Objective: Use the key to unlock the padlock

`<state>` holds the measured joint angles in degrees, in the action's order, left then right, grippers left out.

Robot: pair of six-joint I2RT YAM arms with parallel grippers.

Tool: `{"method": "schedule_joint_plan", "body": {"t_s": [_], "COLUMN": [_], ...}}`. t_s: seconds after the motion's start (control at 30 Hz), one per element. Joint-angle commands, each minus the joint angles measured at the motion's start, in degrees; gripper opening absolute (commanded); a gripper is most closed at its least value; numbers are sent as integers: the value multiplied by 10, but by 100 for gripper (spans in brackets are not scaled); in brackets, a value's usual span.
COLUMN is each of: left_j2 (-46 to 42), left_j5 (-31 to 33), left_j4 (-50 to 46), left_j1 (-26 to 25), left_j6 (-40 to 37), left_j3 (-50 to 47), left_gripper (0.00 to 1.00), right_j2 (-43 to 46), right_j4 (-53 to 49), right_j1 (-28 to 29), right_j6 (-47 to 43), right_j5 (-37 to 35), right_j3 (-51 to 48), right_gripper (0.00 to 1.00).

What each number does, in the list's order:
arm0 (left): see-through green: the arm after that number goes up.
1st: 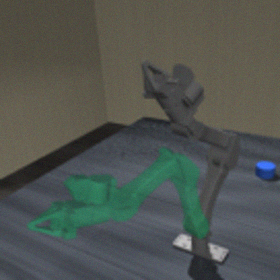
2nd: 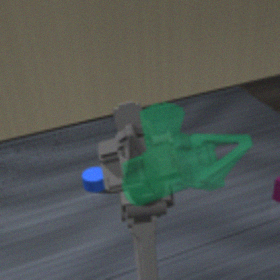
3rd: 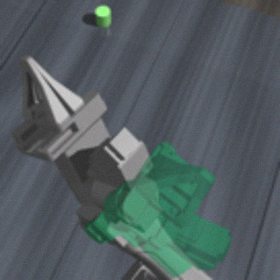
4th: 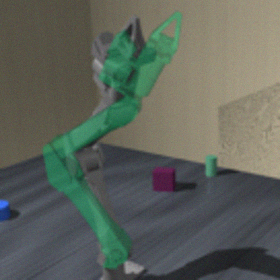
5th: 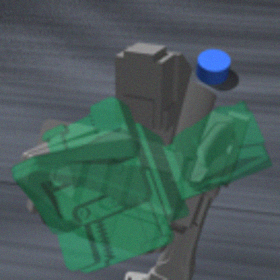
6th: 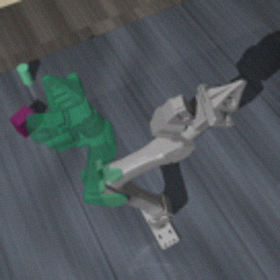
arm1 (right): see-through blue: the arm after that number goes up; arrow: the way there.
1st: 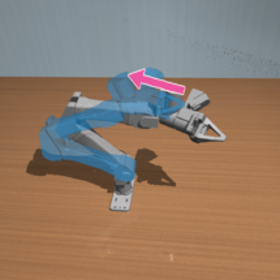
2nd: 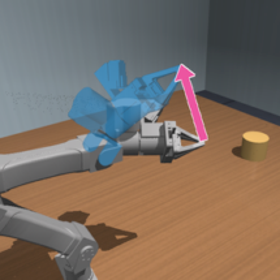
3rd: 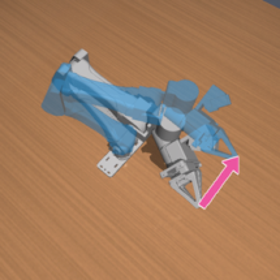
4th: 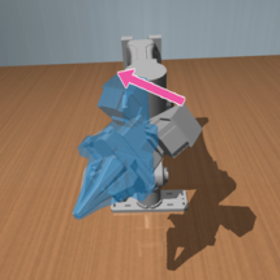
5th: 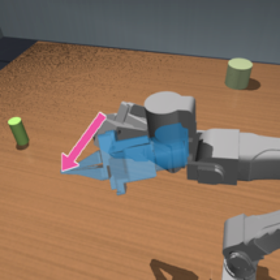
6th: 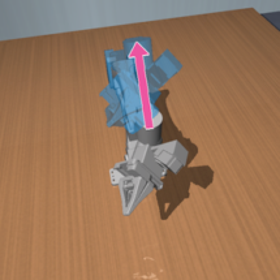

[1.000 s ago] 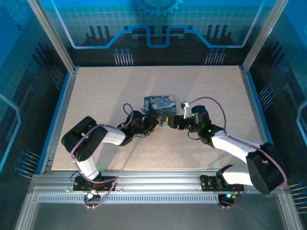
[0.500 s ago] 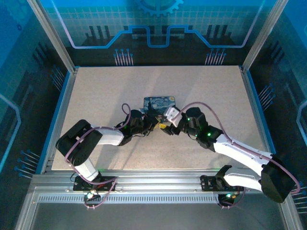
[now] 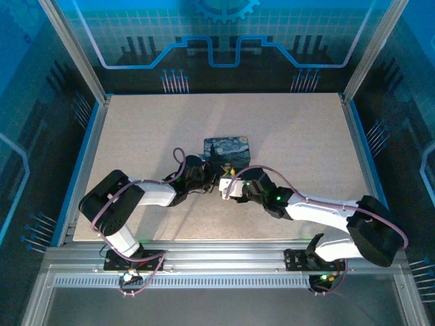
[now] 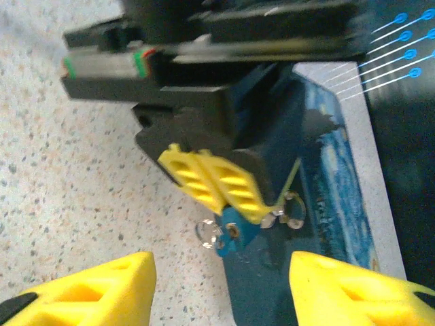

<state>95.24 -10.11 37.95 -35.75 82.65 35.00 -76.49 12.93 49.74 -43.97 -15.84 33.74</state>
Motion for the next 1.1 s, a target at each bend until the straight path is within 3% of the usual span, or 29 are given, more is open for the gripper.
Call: {"method": "schedule_joint_plan", "body": {"t_s": [0.0, 0.33, 0.8, 1.07], "left_j2": [-10, -4, 0, 2], "left_j5": [2, 0, -2, -3], "left_j4": [33, 47, 52, 55], "left_j1": [-4, -5, -6, -7], "left_j6": [12, 18, 20, 22], "left_j3": [14, 10, 9, 9], "left_gripper": [0, 0, 0, 0], "right_j2": [-22, -56, -75, -87], "right_j4": [39, 66, 93, 112], "right_j1": [10, 15, 15, 15], "right_j6": [-21, -23, -19, -10], "right_j5": [-39, -67, -77, -90], "right_j3": [5, 8, 10, 12], "right_gripper": [49, 29, 20, 9]}}
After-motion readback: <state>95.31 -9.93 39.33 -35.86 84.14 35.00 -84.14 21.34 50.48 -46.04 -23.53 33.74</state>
